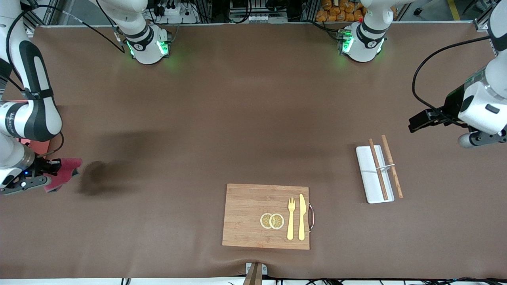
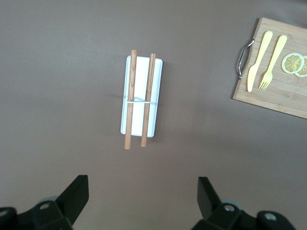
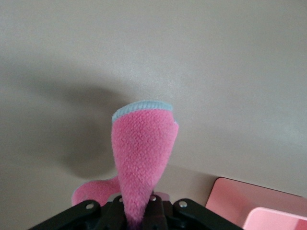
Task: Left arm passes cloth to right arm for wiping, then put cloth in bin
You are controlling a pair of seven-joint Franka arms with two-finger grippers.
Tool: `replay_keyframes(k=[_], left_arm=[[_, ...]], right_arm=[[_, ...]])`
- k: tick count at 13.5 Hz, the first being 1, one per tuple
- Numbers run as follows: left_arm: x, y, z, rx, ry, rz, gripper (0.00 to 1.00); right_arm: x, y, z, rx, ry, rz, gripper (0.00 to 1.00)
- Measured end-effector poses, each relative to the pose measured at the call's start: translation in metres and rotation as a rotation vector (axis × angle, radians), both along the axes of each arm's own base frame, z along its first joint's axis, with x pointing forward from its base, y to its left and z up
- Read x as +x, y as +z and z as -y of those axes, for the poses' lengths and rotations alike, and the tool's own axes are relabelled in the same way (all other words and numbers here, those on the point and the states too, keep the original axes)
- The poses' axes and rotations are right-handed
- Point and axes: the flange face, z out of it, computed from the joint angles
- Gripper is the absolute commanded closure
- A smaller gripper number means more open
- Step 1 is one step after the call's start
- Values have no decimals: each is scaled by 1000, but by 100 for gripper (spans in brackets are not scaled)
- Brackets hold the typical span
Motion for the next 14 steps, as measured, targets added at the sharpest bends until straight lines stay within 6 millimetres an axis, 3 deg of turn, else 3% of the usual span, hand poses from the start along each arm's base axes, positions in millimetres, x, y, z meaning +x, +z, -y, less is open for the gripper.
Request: replay_keyframes(k=[3, 6, 9, 14], left_arm=[[-20, 2, -17, 34, -29, -9, 0], [-37, 3, -43, 2, 6, -19, 0], [-38, -4, -44, -2, 8, -28, 0], [-38, -5, -40, -2, -1, -28, 0]], right_arm=[[4, -31, -36, 49, -23, -22, 100], [10, -68, -101, 108, -127, -16, 100], [6, -81, -194, 157, -286, -22, 100], [-18, -77, -357, 251, -543, -34, 100]])
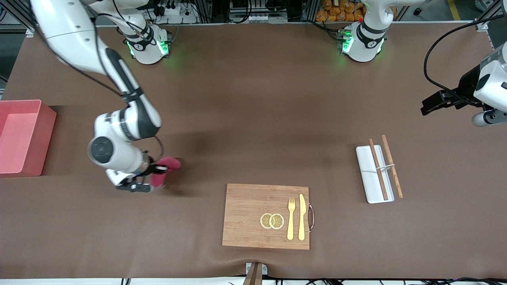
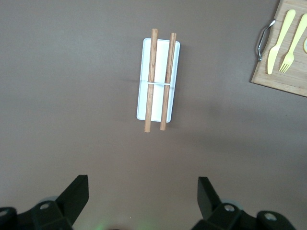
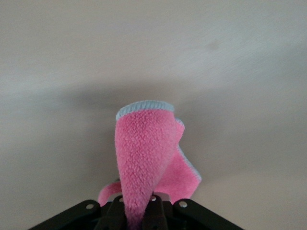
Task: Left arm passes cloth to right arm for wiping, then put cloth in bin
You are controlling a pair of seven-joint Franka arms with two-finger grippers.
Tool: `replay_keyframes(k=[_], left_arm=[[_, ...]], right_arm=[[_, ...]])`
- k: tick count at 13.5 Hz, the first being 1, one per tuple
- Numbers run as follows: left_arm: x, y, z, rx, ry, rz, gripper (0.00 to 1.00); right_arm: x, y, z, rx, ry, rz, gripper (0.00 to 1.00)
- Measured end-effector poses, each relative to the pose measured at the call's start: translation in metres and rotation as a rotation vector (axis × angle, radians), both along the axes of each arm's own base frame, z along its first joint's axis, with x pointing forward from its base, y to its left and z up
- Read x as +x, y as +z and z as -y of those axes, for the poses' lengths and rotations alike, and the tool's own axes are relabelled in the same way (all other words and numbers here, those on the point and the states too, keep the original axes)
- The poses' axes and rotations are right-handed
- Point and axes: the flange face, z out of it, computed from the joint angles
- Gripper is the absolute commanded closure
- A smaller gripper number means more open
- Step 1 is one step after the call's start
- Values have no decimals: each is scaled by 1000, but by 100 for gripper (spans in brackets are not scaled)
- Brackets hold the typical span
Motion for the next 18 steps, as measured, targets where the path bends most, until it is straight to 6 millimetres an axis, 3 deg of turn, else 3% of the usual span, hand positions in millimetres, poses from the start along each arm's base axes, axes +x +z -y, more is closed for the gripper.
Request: replay_keyframes(k=[2, 3, 6, 8, 10, 13, 18], left_arm=[[-1, 1, 0, 0, 1, 2, 0], [-1, 2, 0, 0, 0, 4, 0], [-2, 5, 2, 0, -4, 8, 0], [-3, 6, 7, -2, -13, 10, 0], [-4, 6, 14, -2, -25, 10, 0], [-5, 6, 18, -2, -31, 10, 0], [-5, 6, 25, -2, -44, 10, 0]], right_arm=[[-14, 11, -53, 54, -80, -7, 100], [-15, 20, -63, 84, -98, -4, 100], [-4, 60, -54, 116, -130, 47, 100], [-1, 83, -37, 113, -100, 54, 100], [12, 89, 12, 110, -17, 69, 100], [29, 88, 122, 87, 99, 98, 100], [9, 108, 324, 61, 320, 115, 100]])
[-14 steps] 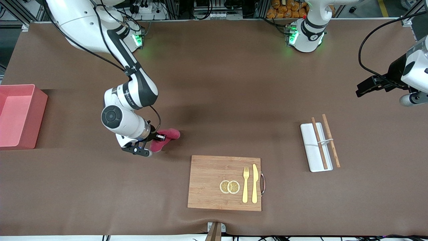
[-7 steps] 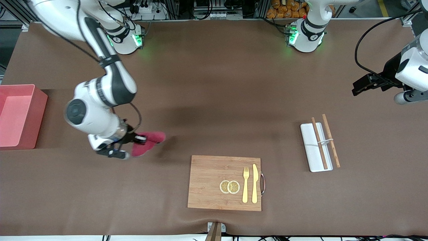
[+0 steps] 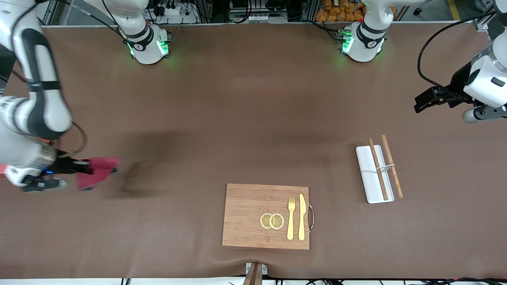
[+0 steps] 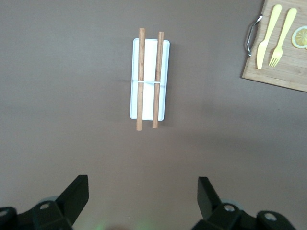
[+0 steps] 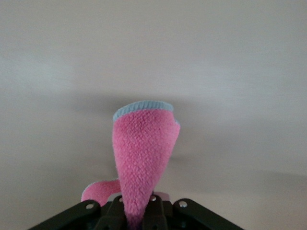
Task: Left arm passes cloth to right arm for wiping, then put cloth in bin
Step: 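Carry the cloth into the pink bin and open the right gripper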
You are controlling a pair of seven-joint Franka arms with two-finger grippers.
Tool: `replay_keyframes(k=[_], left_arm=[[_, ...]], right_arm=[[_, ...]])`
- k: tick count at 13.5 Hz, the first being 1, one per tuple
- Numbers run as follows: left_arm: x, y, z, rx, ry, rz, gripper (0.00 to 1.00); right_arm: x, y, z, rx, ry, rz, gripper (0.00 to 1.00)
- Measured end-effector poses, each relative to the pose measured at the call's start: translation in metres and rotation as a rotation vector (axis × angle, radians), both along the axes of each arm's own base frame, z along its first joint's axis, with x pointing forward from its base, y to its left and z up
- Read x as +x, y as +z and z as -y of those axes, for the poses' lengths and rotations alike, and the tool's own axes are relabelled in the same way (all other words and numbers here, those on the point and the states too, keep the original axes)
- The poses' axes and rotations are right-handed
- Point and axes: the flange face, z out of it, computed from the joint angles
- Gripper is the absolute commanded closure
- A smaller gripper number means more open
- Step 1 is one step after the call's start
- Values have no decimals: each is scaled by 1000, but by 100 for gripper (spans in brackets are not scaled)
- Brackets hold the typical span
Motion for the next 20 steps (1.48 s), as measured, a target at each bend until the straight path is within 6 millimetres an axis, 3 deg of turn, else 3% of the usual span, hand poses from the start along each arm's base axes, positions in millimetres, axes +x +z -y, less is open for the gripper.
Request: replay_keyframes(k=[2, 4, 8, 10, 13, 14, 15, 16, 18, 20], left_arm=[[-1, 0, 6, 0, -9, 0, 0], [-1, 0, 7, 0, -10, 0, 0], [-1, 0, 7, 0, -11, 0, 0], [-1, 0, 8, 0, -12, 0, 0], [-1, 0, 8, 0, -13, 0, 0], [-1, 0, 8, 0, -13, 0, 0], [-1, 0, 9, 0, -14, 0, 0], [-1, 0, 9, 0, -14, 0, 0], [-1, 0, 9, 0, -14, 0, 0], [-1, 0, 9, 0, -14, 0, 0]], right_arm=[[-23, 19, 82, -3, 84, 2, 100], [-44, 46, 149, -48, 165, 5, 100], [-88, 82, 247, -154, 292, 16, 100], [-114, 73, 289, -165, 346, 8, 100], [-136, 15, 345, -192, 394, 32, 100], [-142, -16, 359, -183, 392, 31, 88], [-147, -48, 368, -166, 387, 26, 29], [-149, -76, 372, -156, 383, 24, 0], [-145, -105, 372, -149, 384, 28, 0], [-141, -101, 372, -151, 386, 35, 0]])
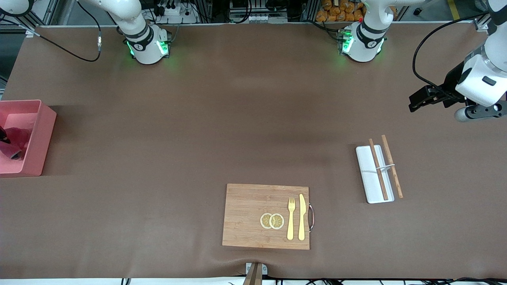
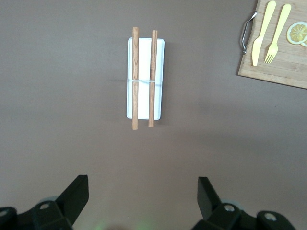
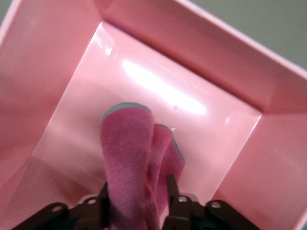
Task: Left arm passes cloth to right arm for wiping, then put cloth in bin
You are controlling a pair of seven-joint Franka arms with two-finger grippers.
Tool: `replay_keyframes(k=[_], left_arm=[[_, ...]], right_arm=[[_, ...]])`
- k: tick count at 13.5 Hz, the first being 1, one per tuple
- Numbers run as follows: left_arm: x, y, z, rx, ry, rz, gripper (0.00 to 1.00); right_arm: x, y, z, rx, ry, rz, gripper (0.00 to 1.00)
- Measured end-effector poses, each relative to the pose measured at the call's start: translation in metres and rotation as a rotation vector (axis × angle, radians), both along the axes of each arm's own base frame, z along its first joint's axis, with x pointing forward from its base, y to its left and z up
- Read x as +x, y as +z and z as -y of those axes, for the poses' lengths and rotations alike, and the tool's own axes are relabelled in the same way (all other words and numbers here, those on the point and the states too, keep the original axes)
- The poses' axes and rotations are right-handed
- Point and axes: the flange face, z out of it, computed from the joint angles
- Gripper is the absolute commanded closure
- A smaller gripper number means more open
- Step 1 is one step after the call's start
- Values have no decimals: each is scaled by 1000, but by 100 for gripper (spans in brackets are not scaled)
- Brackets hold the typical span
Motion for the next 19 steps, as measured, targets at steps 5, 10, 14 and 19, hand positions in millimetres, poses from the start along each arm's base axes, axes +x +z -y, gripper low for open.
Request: replay_keyframes(k=[5, 10, 14, 19], left_arm=[[0, 0, -1, 0, 1, 0, 0], [0, 0, -1, 0, 1, 0, 0], [0, 0, -2, 0, 3, 0, 0], [0, 0, -2, 0, 4, 1, 0]], right_arm=[[13, 48, -5, 9, 15, 5, 0], [49, 171, -80, 10, -22, 5, 0], [85, 193, -161, 21, -99, -28, 0], [130, 183, -303, 41, -277, -135, 0]])
